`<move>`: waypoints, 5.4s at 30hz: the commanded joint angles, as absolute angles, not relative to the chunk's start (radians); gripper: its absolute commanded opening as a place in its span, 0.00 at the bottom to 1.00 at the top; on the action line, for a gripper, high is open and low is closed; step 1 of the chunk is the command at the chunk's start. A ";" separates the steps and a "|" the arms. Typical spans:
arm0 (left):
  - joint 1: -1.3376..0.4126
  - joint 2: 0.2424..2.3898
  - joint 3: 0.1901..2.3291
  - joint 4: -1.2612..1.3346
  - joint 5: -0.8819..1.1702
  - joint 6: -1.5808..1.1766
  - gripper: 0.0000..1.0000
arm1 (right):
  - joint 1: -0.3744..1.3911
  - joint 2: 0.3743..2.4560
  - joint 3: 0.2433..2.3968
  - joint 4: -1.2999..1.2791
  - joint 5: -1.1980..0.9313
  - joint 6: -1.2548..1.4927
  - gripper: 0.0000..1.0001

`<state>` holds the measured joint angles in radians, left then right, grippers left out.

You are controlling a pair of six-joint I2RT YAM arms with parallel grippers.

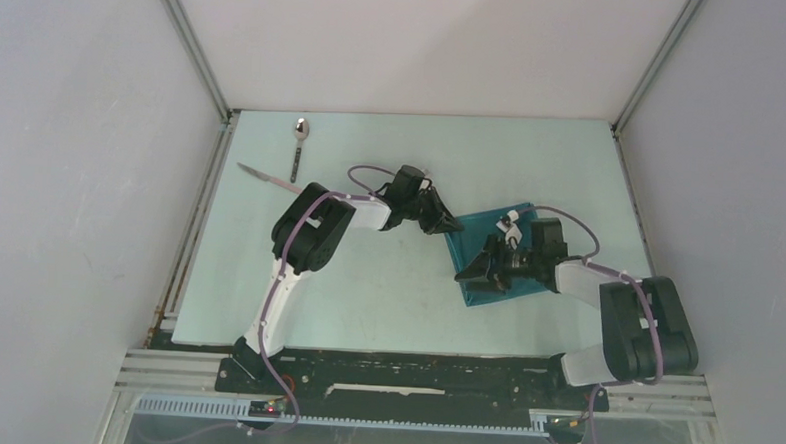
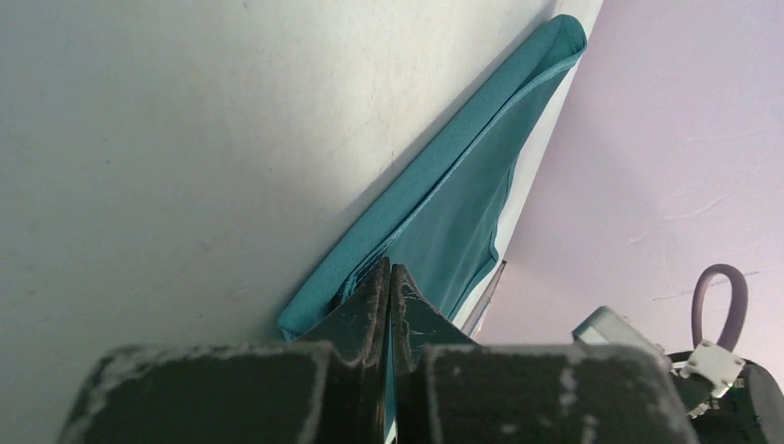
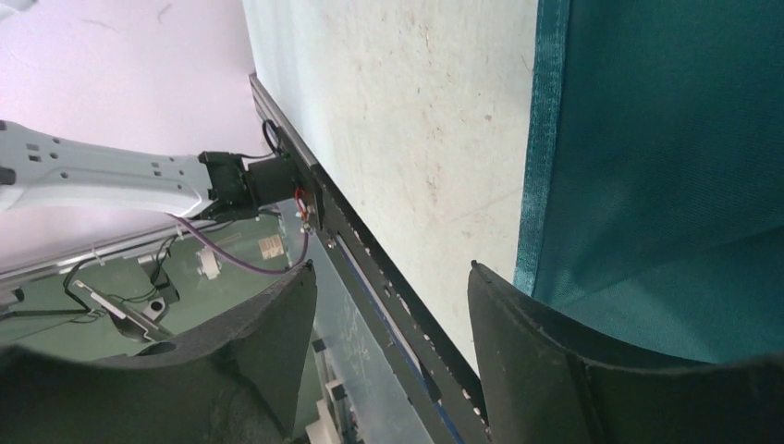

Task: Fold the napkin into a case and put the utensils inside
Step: Smooth out the upper triangle-folded napkin at the center of the board, then pick up the upper triangle-folded napkin from the center of the board, then turn over the top corner of the square folded napkin at the center of the board.

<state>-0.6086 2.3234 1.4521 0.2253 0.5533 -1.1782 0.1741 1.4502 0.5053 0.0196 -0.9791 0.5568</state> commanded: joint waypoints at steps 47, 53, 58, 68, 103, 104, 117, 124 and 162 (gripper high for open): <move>-0.463 1.592 0.972 0.037 0.539 -0.941 0.46 | 0.755 1.611 0.999 -0.635 0.274 0.390 0.52; -0.462 1.574 0.907 0.067 0.535 -0.949 0.46 | 0.782 1.641 1.000 -0.639 0.279 0.403 0.44; -0.462 1.595 0.877 0.113 0.550 -0.972 0.46 | 0.821 1.648 1.001 -0.654 0.309 0.426 0.44; -0.462 1.606 0.862 0.139 0.559 -0.979 0.46 | 0.865 1.698 0.997 -0.687 0.399 0.460 0.41; -0.626 2.090 1.038 0.566 0.435 -1.367 0.79 | 0.628 1.421 0.829 -0.468 -0.011 0.315 0.00; -0.629 2.103 1.051 0.551 0.422 -1.363 0.78 | 0.622 1.413 0.827 -0.468 -0.020 0.317 0.00; -0.649 2.142 1.144 0.373 0.294 -1.284 0.56 | 0.587 1.360 0.820 -0.479 -0.026 0.313 0.00; -0.649 2.168 1.181 0.358 0.300 -1.279 0.48 | 0.584 1.353 0.813 -0.479 -0.033 0.310 0.00; -0.486 1.931 1.066 0.349 0.401 -1.247 0.00 | 0.711 1.422 0.880 -0.438 -0.102 0.438 0.00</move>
<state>-0.5629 2.0853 1.1221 0.3405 0.4114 -1.2812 0.6476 1.4067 0.8162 -0.4351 -0.0536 0.3653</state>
